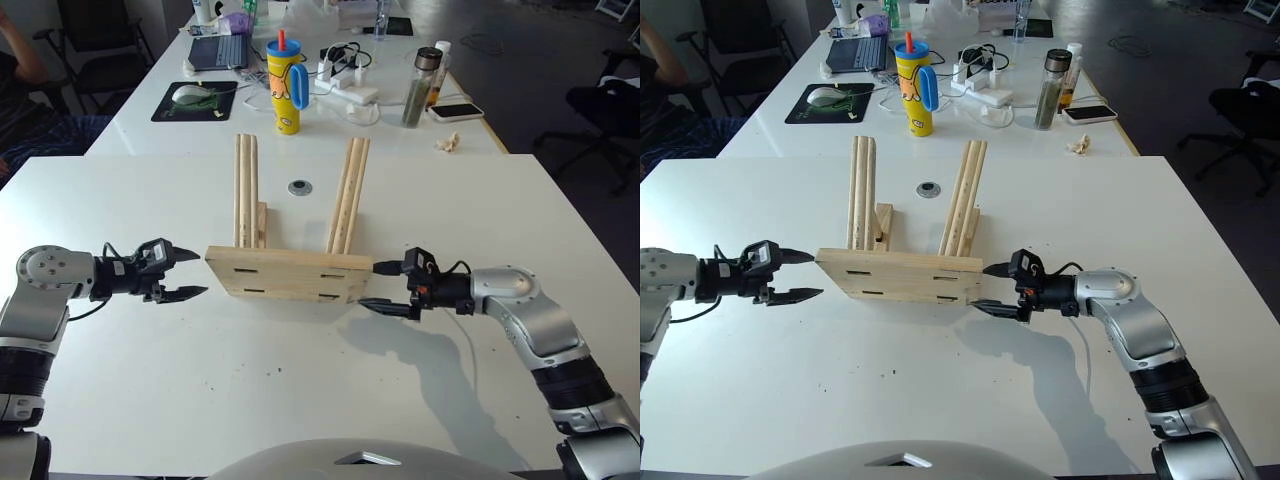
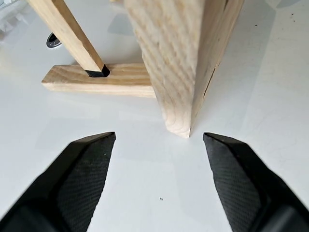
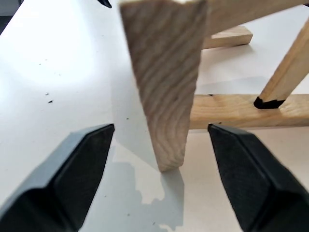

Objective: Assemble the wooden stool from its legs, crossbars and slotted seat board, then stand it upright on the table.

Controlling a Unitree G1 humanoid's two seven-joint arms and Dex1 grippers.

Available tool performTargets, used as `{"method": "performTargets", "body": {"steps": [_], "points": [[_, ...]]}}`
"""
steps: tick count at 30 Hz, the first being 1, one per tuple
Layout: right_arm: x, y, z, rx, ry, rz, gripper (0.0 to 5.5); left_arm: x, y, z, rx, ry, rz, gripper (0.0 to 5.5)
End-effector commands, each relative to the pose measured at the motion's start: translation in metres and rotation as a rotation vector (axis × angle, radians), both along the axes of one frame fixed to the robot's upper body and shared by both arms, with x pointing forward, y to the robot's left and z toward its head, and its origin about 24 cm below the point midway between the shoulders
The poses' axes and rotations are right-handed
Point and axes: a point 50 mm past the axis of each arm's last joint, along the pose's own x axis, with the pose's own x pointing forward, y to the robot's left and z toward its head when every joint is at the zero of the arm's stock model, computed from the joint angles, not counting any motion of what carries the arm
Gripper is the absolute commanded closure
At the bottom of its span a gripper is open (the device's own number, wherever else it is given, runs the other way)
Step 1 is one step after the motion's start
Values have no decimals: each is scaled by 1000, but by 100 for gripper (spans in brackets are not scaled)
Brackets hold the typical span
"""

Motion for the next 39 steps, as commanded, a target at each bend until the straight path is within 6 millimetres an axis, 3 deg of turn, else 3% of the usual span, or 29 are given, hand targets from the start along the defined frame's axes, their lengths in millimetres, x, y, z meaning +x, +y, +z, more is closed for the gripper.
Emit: {"method": "performTargets", "body": {"steps": [1,4,15,18,23,27,30,31,34,39], "points": [[8,6,5,7,-38,23,190,10,-9,-1,3,-10,-60,211],[12,9,6,19,-35,41,217,13,-14,0,-19,-7,-82,211],[12,8,4,40,17,93,404,12,-16,9,-100,61,-117,390],[7,7,16,95,106,157,405,4,-21,21,-200,144,-148,394],[3,10,70,202,219,278,407,-13,-31,59,-363,320,-241,399],[-6,9,145,285,464,464,410,-20,-37,120,-554,479,-316,401],[15,9,194,423,678,472,415,-12,-28,140,-628,600,-234,401],[29,9,196,467,757,410,416,-2,-22,138,-645,626,-163,401],[52,4,165,452,962,230,418,26,-7,127,-735,699,25,401],[70,4,109,451,1171,57,418,47,6,75,-767,836,256,401]]}}
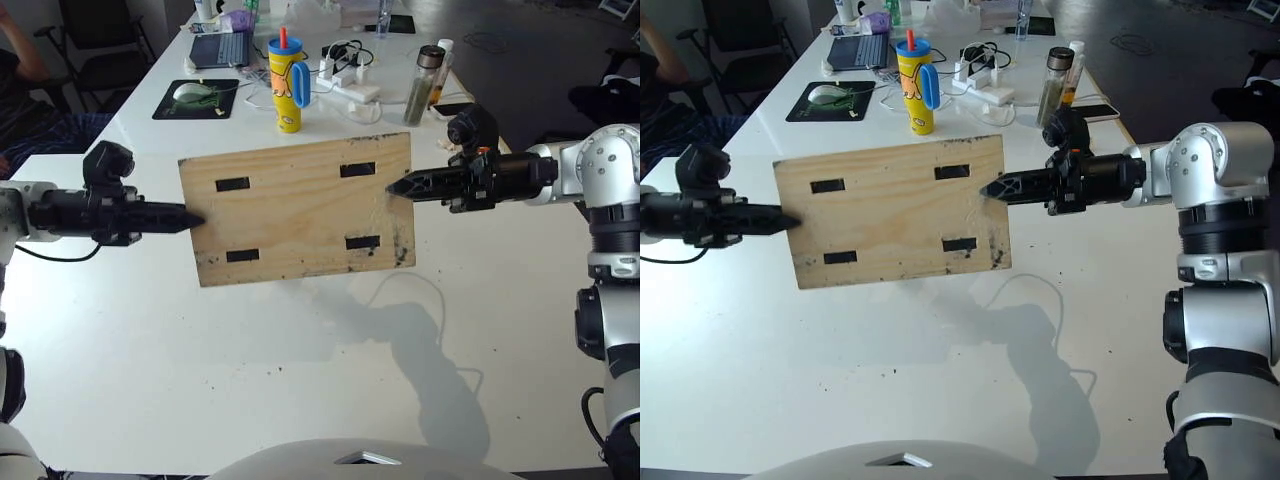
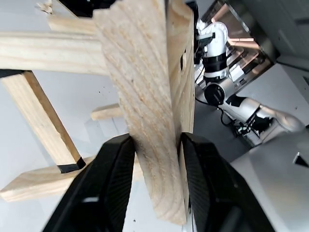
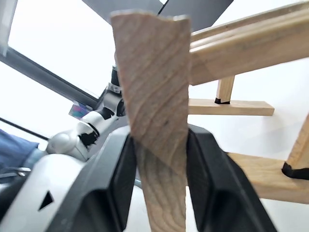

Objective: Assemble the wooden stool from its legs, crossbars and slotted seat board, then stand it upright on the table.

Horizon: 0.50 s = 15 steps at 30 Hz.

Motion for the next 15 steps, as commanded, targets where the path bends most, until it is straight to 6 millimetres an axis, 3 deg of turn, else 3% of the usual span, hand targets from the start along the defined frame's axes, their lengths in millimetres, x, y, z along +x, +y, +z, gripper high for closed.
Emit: {"method": "performTargets", "body": {"steps": [1,2,5,12,15], "points": [[16,17,-31,25,210,-14,418,23,8,-29,57,122,138,401],[19,14,-37,18,219,-48,382,25,10,-32,39,130,166,401],[27,1,-50,-17,191,-139,343,28,19,-36,27,118,235,335],[49,-29,-53,-105,-23,-462,218,21,44,-44,40,80,351,221],[53,-44,-61,-162,-72,-608,216,14,49,-56,47,96,359,179]]}}
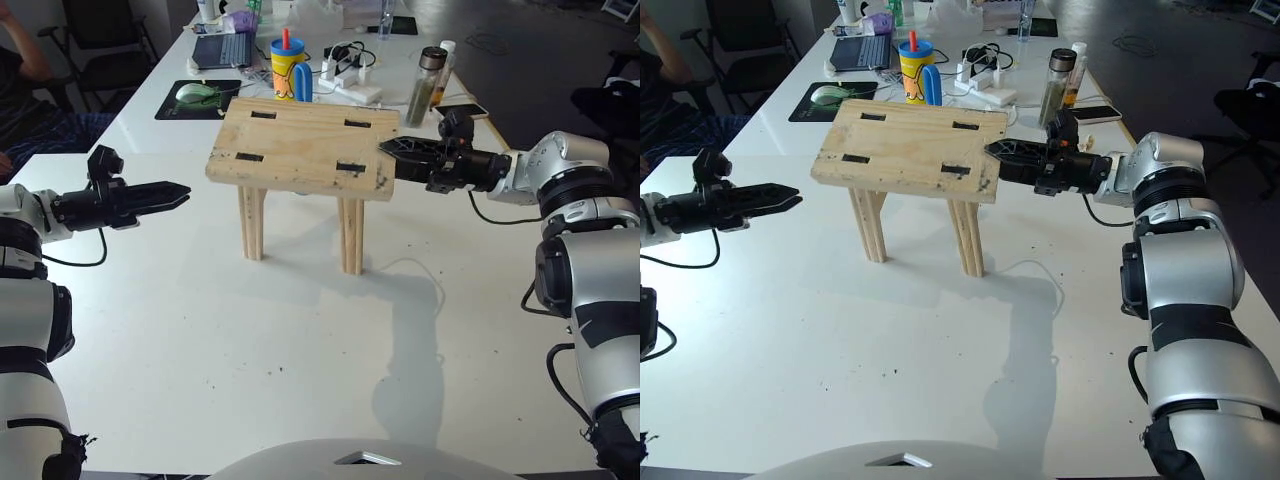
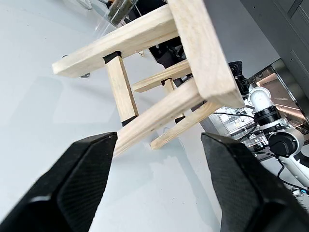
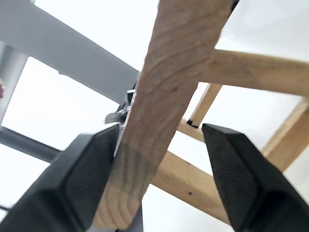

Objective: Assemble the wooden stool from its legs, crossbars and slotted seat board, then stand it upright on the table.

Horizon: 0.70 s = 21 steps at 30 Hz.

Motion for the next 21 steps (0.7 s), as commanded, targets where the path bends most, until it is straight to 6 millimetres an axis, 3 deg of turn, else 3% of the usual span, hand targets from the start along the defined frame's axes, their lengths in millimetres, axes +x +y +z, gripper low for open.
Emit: {"method": "performTargets", "body": {"steps": [1,7,12,13,15,17,21], "points": [[0,-28,-28,-130,41,-216,216,-11,8,-19,6,32,12,164],[-5,-66,-43,-166,-57,-429,216,-30,-8,-54,1,-36,-139,76],[-18,-86,-72,-324,-151,-461,275,-57,-52,-73,128,-187,-325,129],[-25,-81,-84,-418,-195,-337,297,-57,-63,-75,199,-244,-336,150],[-47,-55,-114,-602,-289,109,327,-52,-88,-79,359,-346,-433,180],[-64,-20,-125,-611,-384,481,359,-41,-111,-82,528,-442,-559,210],[-64,21,-119,-564,-497,741,429,-7,-142,-79,673,-617,-658,278]]}}
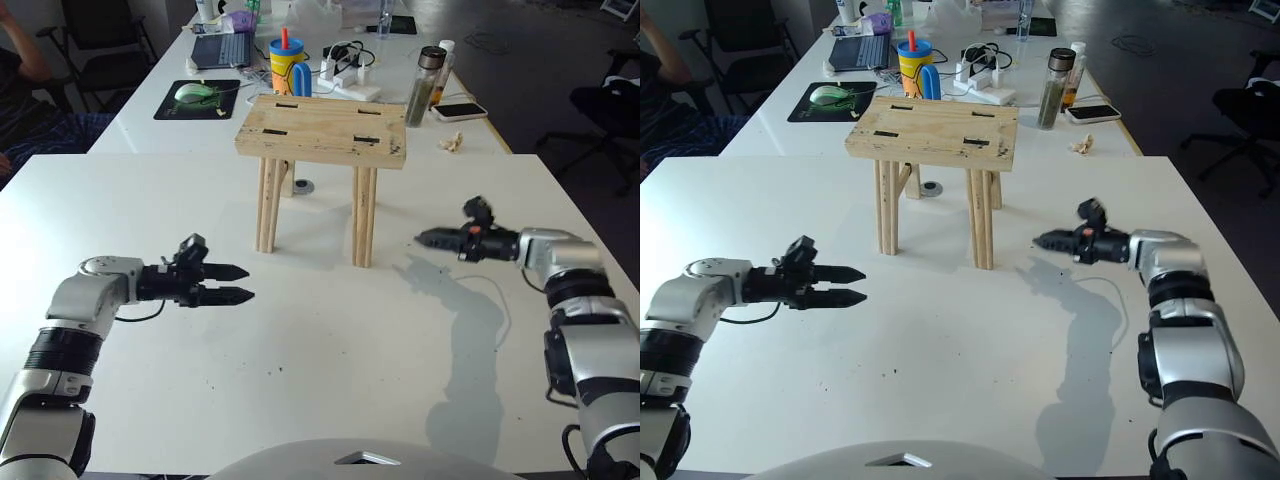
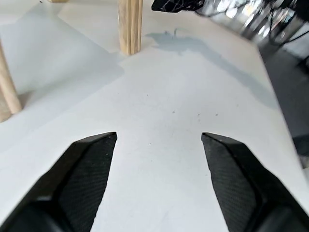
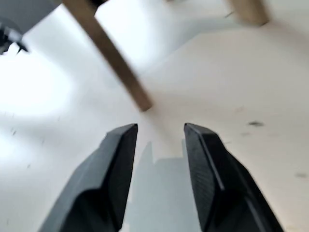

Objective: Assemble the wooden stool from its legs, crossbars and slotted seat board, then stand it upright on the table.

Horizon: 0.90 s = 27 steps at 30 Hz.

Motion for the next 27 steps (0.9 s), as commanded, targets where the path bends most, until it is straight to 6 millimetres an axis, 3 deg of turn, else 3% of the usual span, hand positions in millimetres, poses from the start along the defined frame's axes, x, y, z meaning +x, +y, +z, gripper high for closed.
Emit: {"method": "performTargets", "body": {"steps": [1,4,8,11,13,15,17,20,24,27], "points": [[-4,62,10,-17,-51,453,446,43,-44,12,189,-285,-177,295],[8,83,19,-26,-117,517,492,64,-55,13,289,-386,-210,338],[62,111,40,-305,-573,263,550,104,-43,24,638,-581,-71,401],[95,124,76,-518,-1011,-22,550,130,-35,49,767,-789,217,450],[102,127,86,-650,-1204,-77,550,142,-34,68,799,-927,419,478],[103,131,83,-711,-1282,-92,550,144,-28,69,840,-952,510,511],[101,133,75,-695,-1291,-147,550,140,-19,55,883,-932,547,542],[94,133,52,-610,-1207,-223,550,128,-4,22,925,-870,566,547],[77,127,21,-335,-1009,-411,550,100,11,-26,739,-740,703,547],[63,115,12,-114,-894,-528,550,82,17,-42,556,-730,839,547]]}}
